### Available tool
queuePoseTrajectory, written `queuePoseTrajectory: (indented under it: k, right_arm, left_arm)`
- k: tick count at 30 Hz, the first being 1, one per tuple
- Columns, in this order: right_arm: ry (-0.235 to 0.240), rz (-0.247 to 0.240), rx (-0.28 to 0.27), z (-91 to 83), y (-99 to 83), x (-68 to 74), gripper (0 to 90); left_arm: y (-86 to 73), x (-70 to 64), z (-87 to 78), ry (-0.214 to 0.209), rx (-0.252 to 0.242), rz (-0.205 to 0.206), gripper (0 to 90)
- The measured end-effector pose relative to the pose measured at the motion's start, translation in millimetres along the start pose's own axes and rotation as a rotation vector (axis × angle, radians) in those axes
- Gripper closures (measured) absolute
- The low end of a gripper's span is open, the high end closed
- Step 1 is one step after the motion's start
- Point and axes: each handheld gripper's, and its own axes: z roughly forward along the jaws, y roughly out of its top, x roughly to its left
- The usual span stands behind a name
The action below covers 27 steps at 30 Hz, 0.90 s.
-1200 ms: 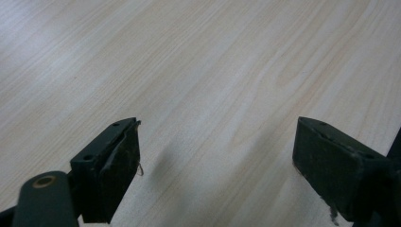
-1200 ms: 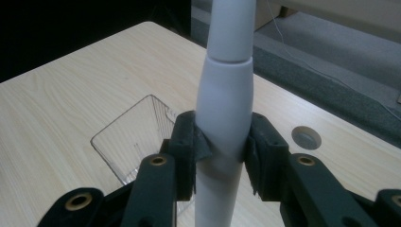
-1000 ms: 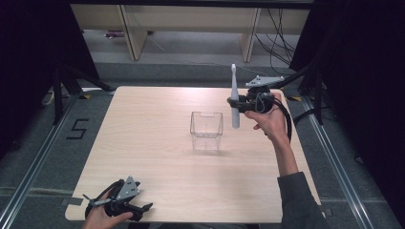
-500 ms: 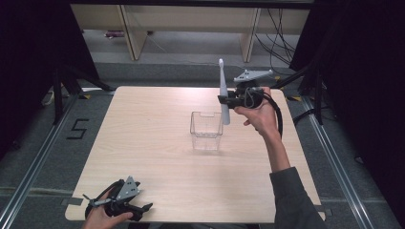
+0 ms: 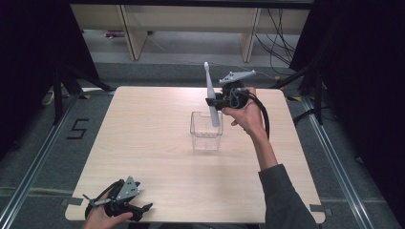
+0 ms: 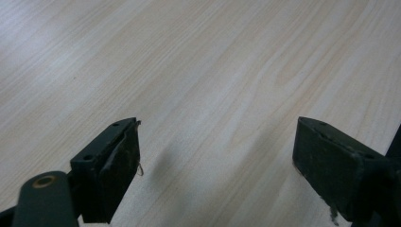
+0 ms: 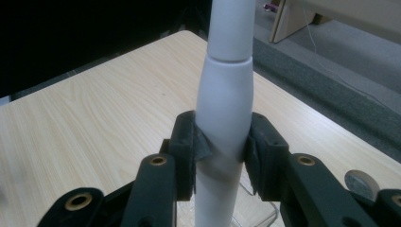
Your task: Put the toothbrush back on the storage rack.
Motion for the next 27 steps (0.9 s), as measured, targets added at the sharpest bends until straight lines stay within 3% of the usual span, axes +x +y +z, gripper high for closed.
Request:
queuePoseTrajectory:
  k: [10,12,14,15,16,18,19,21,22,23,27]
  right_arm:
    - [0.010,0.029,0.058,19.1,-6.4,-0.4,67.2]
    - [0.018,0.040,0.070,22.5,-7.4,-0.3,67.1]
    - [0.010,0.017,0.067,25.8,-8.1,-2.3,67.2]
    - [0.008,0.043,0.067,27.7,-9.0,-0.6,67.2]
    - [0.012,0.026,0.081,27.9,-8.7,-1.8,67.2]
    - [0.010,0.048,0.088,30.8,-9.6,0.0,67.2]
    - [0.008,0.025,0.089,32.7,-10.1,-1.7,67.2]
    - [0.002,0.040,0.073,36.9,-11.8,-0.2,67.2]
    - [0.002,0.015,0.089,37.2,-11.7,-2.0,67.2]
    - [0.009,0.041,0.100,38.7,-12.3,-0.4,67.2]
    - [0.008,0.038,0.129,42.2,-15.3,-1.6,67.2]
  left_arm:
    - [0.3,0.6,-0.5,-0.001,0.004,0.010,15.3]
    - [0.0,-0.3,-0.2,-0.001,0.002,-0.005,15.3]
    - [0.1,0.0,-0.4,-0.002,0.004,-0.003,15.3]
    - [0.1,0.0,-0.4,-0.003,0.005,-0.003,15.3]
    - [0.1,0.0,-0.4,-0.004,0.004,-0.003,15.3]
    - [0.1,0.0,-0.5,-0.003,0.004,-0.003,15.3]
    - [0.1,0.0,-0.5,-0.003,0.004,-0.003,15.3]
    - [0.1,-0.1,-0.6,-0.003,0.002,-0.004,15.3]
    - [0.0,-0.4,-0.5,-0.001,-0.001,-0.005,15.3]
    - [0.1,-0.1,-0.7,-0.004,0.003,-0.004,15.3]
    - [0.1,-0.4,-0.7,-0.001,-0.001,-0.006,15.3]
